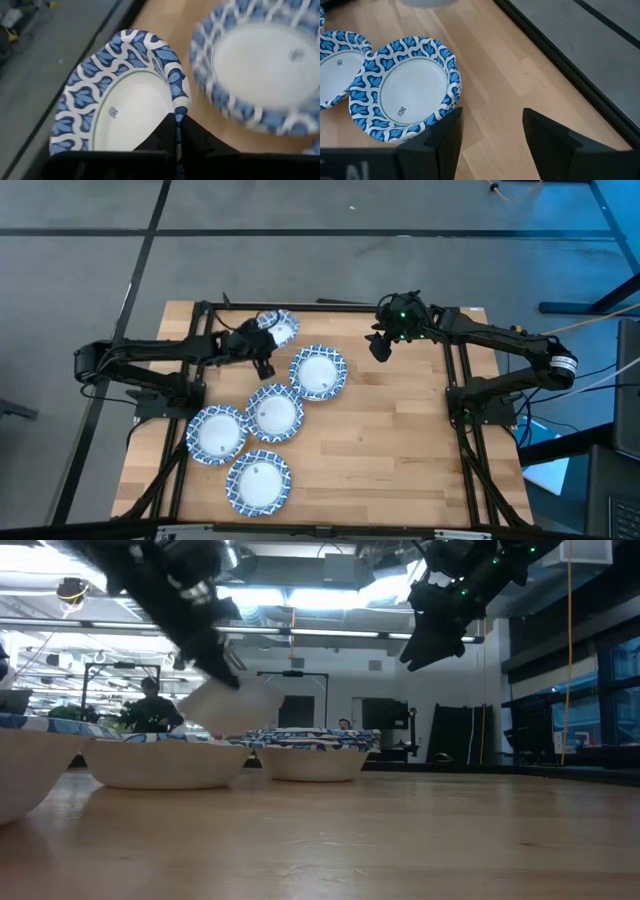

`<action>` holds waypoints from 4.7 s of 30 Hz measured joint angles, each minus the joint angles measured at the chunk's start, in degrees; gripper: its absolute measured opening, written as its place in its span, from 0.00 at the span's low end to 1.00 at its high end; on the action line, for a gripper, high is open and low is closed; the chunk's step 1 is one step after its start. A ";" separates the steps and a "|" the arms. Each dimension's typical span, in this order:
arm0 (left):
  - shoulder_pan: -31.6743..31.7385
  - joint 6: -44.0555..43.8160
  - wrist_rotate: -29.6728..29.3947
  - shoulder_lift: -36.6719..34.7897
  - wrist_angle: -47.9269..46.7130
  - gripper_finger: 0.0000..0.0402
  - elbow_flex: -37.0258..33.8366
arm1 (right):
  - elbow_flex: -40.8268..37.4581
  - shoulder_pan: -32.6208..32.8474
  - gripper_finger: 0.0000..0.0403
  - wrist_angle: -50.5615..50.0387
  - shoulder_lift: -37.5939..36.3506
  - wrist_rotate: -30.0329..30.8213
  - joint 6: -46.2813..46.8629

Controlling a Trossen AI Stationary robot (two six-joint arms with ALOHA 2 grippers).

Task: Nest bowls inside each other
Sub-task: Stack the white and blue bowl on the white and blue bowl on the table

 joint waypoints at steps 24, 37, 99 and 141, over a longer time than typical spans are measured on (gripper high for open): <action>-17.38 -3.79 4.84 17.03 10.82 0.00 8.54 | 0.02 0.39 0.51 -0.45 0.00 -0.46 1.56; -17.10 -11.73 5.62 28.32 19.79 0.18 11.43 | 0.02 0.39 0.51 -6.09 0.00 -0.49 -1.66; -22.21 -30.92 -1.38 14.95 -31.82 0.56 8.27 | 0.02 0.44 0.51 -6.84 0.00 -0.58 -5.92; -5.76 -26.84 26.10 9.12 -25.22 0.01 9.85 | 0.02 0.42 0.51 -7.54 0.00 -0.57 -6.44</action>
